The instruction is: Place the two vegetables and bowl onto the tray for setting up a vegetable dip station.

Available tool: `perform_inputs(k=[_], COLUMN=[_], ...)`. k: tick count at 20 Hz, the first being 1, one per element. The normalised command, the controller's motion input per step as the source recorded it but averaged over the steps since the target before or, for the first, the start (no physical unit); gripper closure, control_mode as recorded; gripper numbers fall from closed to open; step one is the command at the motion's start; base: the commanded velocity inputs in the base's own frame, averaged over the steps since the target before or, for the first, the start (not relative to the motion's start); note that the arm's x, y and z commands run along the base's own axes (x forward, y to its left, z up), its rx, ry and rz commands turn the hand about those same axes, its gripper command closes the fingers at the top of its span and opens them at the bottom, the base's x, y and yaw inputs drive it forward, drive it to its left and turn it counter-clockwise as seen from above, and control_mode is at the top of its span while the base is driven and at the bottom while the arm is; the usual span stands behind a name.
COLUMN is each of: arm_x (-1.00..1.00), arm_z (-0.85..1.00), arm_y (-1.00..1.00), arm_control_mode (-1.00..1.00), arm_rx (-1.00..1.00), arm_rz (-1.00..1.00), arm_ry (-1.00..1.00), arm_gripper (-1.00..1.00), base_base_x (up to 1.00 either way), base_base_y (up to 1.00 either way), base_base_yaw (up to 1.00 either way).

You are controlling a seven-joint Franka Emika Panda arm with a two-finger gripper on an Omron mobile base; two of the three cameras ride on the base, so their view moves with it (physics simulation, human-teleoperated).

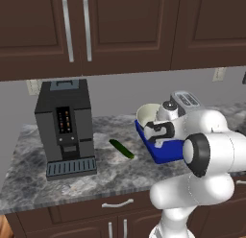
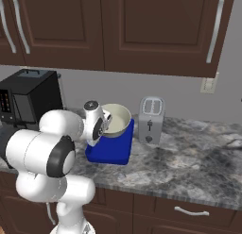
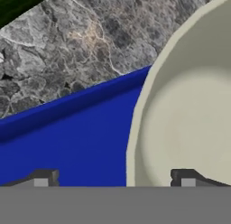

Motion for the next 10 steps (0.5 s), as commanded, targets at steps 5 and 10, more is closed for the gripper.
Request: perform_inputs(k=[5,10], arm_x=[-0.11,-0.29], arm_z=[0.34,0.35], arm_y=[0.04,0.04], arm_control_mode=[-1.00,-1.00], arm_rx=[0.00,0.00], arm_rz=[-0.04,-0.09], arm_ry=[-0.05,-0.06], arm_gripper=[-1.00,-1.00], base_base_x=[0.00,0.00], base_base_y=[0.00,0.00], base_base_yaw=[0.00,0.00])
